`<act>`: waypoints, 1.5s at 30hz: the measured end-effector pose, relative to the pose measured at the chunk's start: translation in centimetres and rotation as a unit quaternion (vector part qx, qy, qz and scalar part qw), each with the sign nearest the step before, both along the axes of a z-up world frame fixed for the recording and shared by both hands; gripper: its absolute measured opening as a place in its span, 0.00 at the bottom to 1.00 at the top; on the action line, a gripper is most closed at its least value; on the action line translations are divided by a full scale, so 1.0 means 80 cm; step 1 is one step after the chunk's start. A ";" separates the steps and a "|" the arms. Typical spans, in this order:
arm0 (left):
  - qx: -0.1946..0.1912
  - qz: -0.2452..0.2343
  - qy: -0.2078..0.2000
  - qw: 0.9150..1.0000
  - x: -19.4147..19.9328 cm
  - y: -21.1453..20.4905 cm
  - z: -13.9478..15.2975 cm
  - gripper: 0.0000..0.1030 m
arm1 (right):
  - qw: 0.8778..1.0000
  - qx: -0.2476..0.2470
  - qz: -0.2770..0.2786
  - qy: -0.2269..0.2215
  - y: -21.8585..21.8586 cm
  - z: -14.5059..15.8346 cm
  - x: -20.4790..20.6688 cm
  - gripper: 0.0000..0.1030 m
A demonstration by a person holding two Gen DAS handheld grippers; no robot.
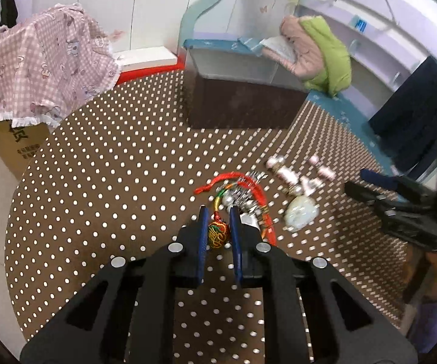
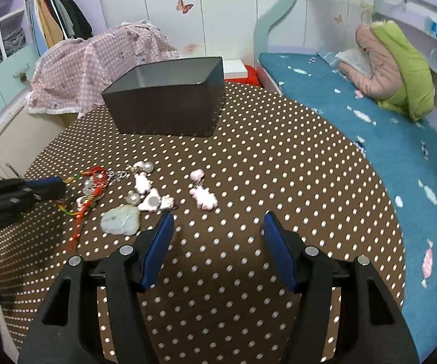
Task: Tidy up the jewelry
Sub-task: 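Grasp the red cord bracelet with the left tool while the right tool grasps a pink charm, then carry the red cord and pink charm into the box and open both tools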
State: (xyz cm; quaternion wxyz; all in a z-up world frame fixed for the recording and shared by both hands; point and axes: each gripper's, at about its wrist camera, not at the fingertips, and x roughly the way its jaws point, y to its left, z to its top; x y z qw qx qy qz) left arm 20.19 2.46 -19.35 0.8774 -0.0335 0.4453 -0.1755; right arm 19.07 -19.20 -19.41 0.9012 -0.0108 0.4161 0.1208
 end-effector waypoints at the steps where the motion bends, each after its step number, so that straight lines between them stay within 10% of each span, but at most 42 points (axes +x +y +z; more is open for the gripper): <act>1: -0.012 -0.007 -0.002 1.000 -0.001 0.003 0.008 0.14 | 1.000 -0.006 0.002 0.001 0.001 -0.002 0.004 0.57; 17: -0.061 -0.045 -0.051 0.996 0.007 0.005 0.105 0.14 | 0.997 -0.055 0.044 0.015 0.036 -0.018 0.038 0.14; 37: -0.062 -0.087 -0.090 0.990 0.098 -0.045 0.201 0.14 | 0.996 0.018 0.056 -0.060 0.027 0.107 0.054 0.14; 45: -0.055 -0.076 -0.060 0.994 0.165 -0.057 0.186 0.14 | 0.996 0.040 0.066 -0.051 0.038 0.118 0.097 0.14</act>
